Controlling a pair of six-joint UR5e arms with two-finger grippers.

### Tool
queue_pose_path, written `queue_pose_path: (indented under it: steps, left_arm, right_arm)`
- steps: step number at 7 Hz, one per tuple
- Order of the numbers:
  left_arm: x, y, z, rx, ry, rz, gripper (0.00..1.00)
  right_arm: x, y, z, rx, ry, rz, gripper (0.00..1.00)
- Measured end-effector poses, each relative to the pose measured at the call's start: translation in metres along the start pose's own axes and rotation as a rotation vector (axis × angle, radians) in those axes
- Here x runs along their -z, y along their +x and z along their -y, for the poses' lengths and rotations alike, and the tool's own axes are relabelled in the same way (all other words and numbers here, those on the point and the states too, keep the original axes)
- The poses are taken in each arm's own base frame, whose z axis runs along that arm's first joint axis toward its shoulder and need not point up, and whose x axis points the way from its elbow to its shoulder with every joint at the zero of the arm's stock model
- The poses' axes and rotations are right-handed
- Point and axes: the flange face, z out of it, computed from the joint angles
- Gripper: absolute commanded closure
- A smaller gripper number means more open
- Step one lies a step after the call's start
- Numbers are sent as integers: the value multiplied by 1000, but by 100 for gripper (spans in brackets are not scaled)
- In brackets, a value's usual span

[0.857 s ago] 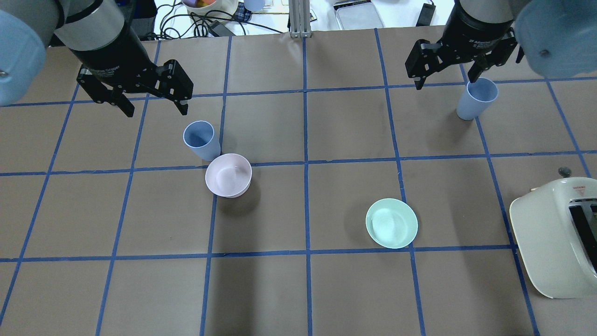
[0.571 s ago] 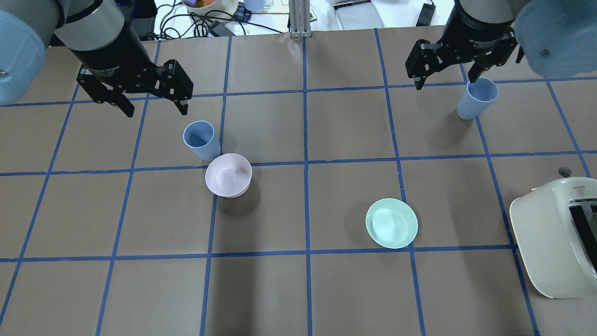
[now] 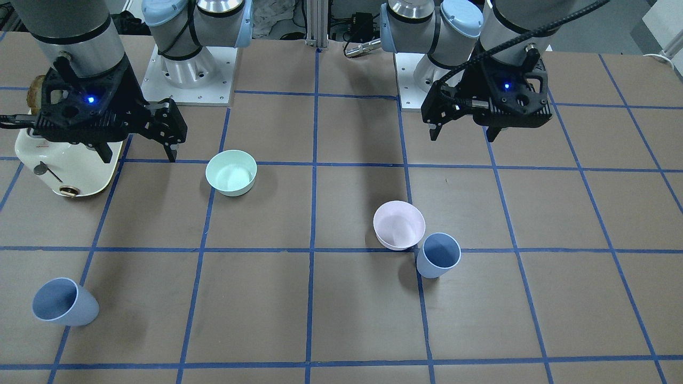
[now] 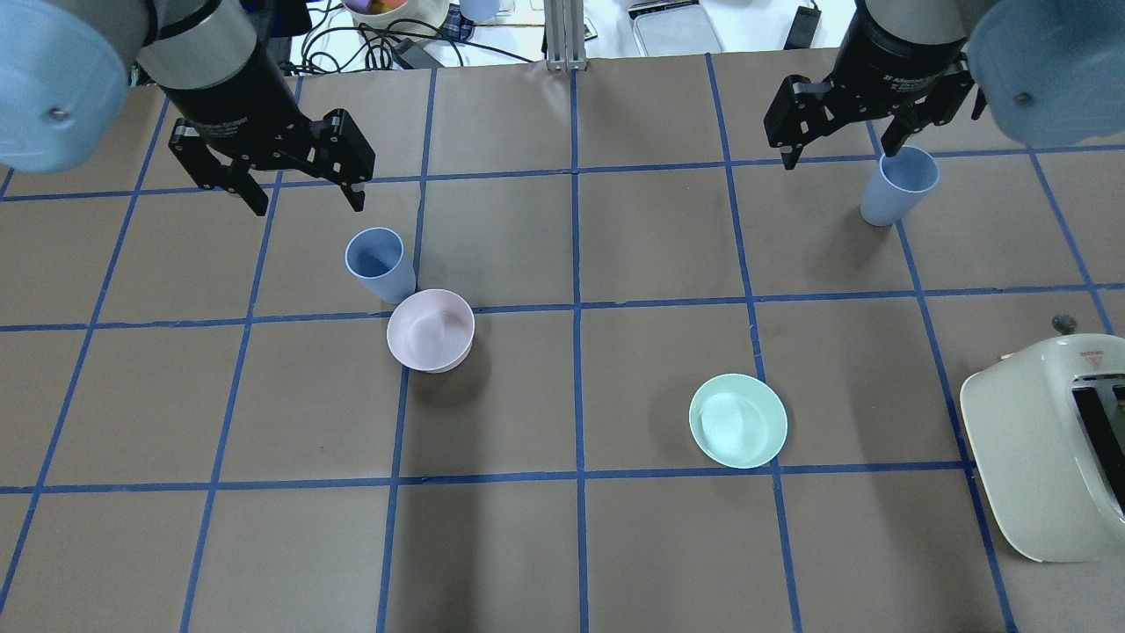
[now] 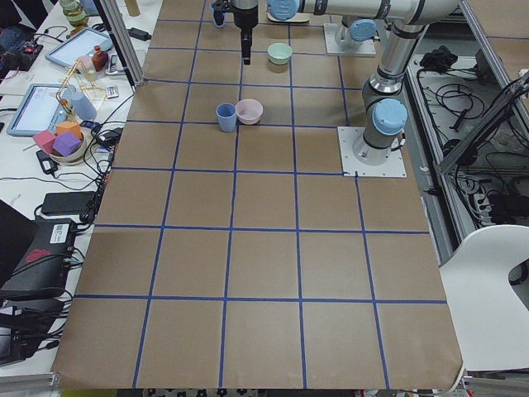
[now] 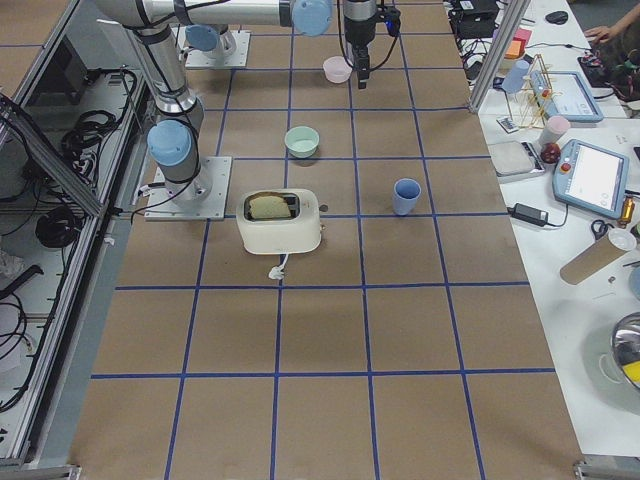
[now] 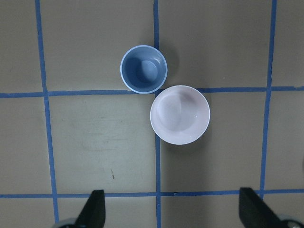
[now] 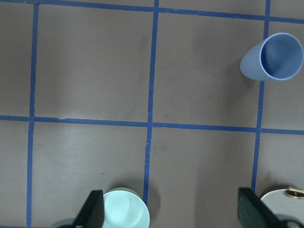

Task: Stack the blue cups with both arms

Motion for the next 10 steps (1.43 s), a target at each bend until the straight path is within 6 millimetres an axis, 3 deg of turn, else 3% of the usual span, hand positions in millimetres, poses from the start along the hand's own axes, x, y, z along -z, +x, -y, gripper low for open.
queue_pose_path:
  steps: [3, 4, 6, 7, 9, 10]
  left_arm:
    - [-104, 1, 83, -4, -11, -1, 0]
    - [-140, 2, 96, -7, -47, 0, 14]
    - [-191, 9, 99, -21, -124, 5, 87]
    - [-200, 12, 97, -26, -139, 7, 100]
    - [-205, 13, 97, -30, -144, 12, 100]
    - [-203, 13, 99, -29, -133, 13, 100]
  right_arm:
    - [1, 6, 2, -3, 2, -3, 0]
    - [-1, 20, 8, -18, 0, -6, 0]
    - [-31, 79, 46, -71, -43, -6, 0]
    - [-54, 118, 71, -79, -64, -6, 0]
    - [-116, 211, 121, -42, -101, 7, 0]
    - [-144, 239, 139, -18, -111, 13, 0]
